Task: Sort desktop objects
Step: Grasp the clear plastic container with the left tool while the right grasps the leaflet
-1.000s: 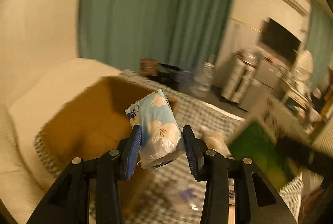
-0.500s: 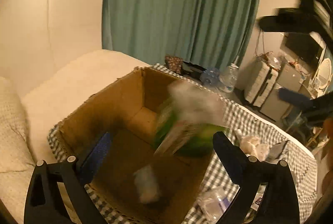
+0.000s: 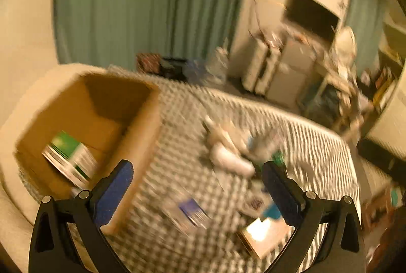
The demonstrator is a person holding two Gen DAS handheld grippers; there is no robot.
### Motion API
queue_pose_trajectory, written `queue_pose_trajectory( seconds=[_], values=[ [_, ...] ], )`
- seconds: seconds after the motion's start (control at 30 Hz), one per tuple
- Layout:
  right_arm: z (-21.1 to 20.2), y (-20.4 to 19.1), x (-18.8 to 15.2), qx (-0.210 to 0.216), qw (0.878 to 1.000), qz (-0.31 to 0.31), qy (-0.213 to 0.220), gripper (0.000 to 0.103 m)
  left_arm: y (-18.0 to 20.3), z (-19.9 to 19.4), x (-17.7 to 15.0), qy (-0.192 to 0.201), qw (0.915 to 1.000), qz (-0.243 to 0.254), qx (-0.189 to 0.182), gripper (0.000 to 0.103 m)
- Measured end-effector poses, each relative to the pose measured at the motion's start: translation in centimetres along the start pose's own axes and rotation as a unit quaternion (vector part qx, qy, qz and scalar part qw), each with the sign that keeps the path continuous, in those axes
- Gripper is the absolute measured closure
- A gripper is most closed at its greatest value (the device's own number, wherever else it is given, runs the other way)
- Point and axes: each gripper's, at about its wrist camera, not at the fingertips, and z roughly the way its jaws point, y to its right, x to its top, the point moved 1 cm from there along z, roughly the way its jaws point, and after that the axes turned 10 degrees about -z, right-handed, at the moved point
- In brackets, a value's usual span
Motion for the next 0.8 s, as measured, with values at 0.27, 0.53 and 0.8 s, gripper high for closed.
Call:
queue_pose_trajectory(
  seconds=[0.27,0.53,0.8],
  values=[
    [3.4,5.6,-14.0,-0.020,0.986,0.125,-0.112,0.001,-1.1,7.2,-6.7,-0.092,0.9857,-0.108,0.091,0.000],
    [9.0,5.0,-16.6,-0.025,0.970,0.182,-0.162,0.001,-2.8,12.5,-8.5,-0.131,0.9785,-0.106,0.118,0.000],
    [13.7,4.2,-17.3,-0.038,0.953,0.239,-0.183,0.001,-5.6,14.2,-9.3,-0.161,0.9716,-0.137,0.106,0.007]
  ],
)
